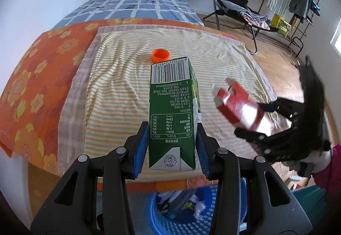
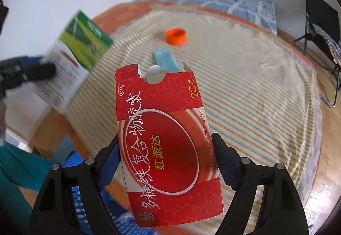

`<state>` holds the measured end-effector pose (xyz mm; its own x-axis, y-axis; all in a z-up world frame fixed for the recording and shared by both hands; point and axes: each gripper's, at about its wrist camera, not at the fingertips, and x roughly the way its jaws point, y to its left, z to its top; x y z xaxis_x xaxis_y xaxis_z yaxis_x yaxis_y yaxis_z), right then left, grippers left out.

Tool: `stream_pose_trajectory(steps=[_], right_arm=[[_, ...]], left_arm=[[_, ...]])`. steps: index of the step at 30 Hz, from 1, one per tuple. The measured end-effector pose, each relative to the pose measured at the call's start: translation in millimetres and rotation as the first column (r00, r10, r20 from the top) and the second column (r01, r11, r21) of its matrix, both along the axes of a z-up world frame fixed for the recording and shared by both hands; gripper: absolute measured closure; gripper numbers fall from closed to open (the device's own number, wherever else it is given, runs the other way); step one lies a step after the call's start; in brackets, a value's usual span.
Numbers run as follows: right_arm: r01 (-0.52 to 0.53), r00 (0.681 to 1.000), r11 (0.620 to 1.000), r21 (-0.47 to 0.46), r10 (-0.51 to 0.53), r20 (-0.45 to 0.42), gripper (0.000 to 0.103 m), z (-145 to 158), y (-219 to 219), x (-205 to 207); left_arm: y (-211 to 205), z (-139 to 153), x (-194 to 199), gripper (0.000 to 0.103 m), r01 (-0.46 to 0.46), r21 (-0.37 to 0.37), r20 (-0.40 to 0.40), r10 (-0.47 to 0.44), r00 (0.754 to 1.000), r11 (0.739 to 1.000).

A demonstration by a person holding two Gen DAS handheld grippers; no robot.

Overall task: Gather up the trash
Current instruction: 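Carry the carton and red box over the blue basket with both tools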

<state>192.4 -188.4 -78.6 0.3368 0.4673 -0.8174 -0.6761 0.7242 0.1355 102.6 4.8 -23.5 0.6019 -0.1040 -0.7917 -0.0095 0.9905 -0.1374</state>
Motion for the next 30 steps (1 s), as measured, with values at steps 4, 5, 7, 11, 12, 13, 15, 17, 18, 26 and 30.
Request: stream_pose_trajectory(steps=[4, 5, 7, 11, 12, 13, 15, 17, 18, 26, 30], right_arm=[[0.017, 1.0, 0.998, 0.052, -0.019, 0.023, 0.023, 19.9, -4.0, -25.8], [0.02, 0.999, 0.998, 0.061, -0.022, 0.035, 0.023, 25.0, -6.2, -35.3], [0.021, 0.999, 0.997, 0.074, -0.025, 0.047, 0.023, 30.3, -7.8, -44.8], [0.033, 0.996, 0.994, 0.105, -0.041, 0.08, 0.023, 40.4, -12.8, -70.8], [0.036, 0.995, 0.993, 0.112, -0.046, 0.088, 0.023, 42.3, -13.9, -78.0], [0.038, 0.995, 0.993, 0.115, -0.049, 0.092, 0.023, 43.8, -14.4, -84.3], [0.041, 0.994, 0.992, 0.121, -0.054, 0.1, 0.023, 44.4, -15.5, -94.3], [0.045, 0.993, 0.99, 0.135, -0.059, 0.099, 0.023, 44.0, -16.8, -106.0], [0.046, 0.994, 0.989, 0.14, -0.06, 0.097, 0.023, 43.1, -16.9, -111.1], [0.042, 0.994, 0.988, 0.146, -0.056, 0.095, 0.023, 32.3, -15.3, -135.8], [0.045, 0.996, 0.988, 0.148, -0.056, 0.071, 0.023, 21.1, -15.8, -142.8]], left_arm=[[-6.1, -2.2, -26.3, 0.06, 0.017, 0.002, -0.001, -0.017, 1.0, 1.0], [-7.7, -2.9, -31.9, 0.06, 0.019, 0.003, -0.001, -0.019, 1.0, 1.0], [-10.0, -5.0, -43.6, 0.06, 0.024, 0.006, -0.002, -0.024, 1.0, 1.0], [-14.6, -11.1, -63.1, 0.06, 0.036, 0.013, -0.007, -0.036, 0.999, 0.999], [-15.9, -13.6, -68.0, 0.06, 0.041, 0.015, -0.011, -0.041, 0.999, 0.999], [-16.9, -15.3, -70.6, 0.06, 0.044, 0.016, -0.014, -0.044, 0.999, 0.999], [-19.3, -20.8, -78.5, 0.06, 0.05, 0.017, -0.024, -0.05, 0.998, 0.999], [-21.9, -25.8, -83.6, 0.06, 0.057, 0.017, -0.033, -0.057, 0.998, 0.998], [-24.0, -29.2, -86.4, 0.06, 0.064, 0.021, -0.041, -0.063, 0.997, 0.998], [-37.9, -54.3, -102.2, 0.06, 0.102, 0.032, -0.092, -0.099, 0.991, 0.994], [-41.7, -66.4, -106.8, 0.06, 0.108, 0.028, -0.122, -0.104, 0.987, 0.994]])
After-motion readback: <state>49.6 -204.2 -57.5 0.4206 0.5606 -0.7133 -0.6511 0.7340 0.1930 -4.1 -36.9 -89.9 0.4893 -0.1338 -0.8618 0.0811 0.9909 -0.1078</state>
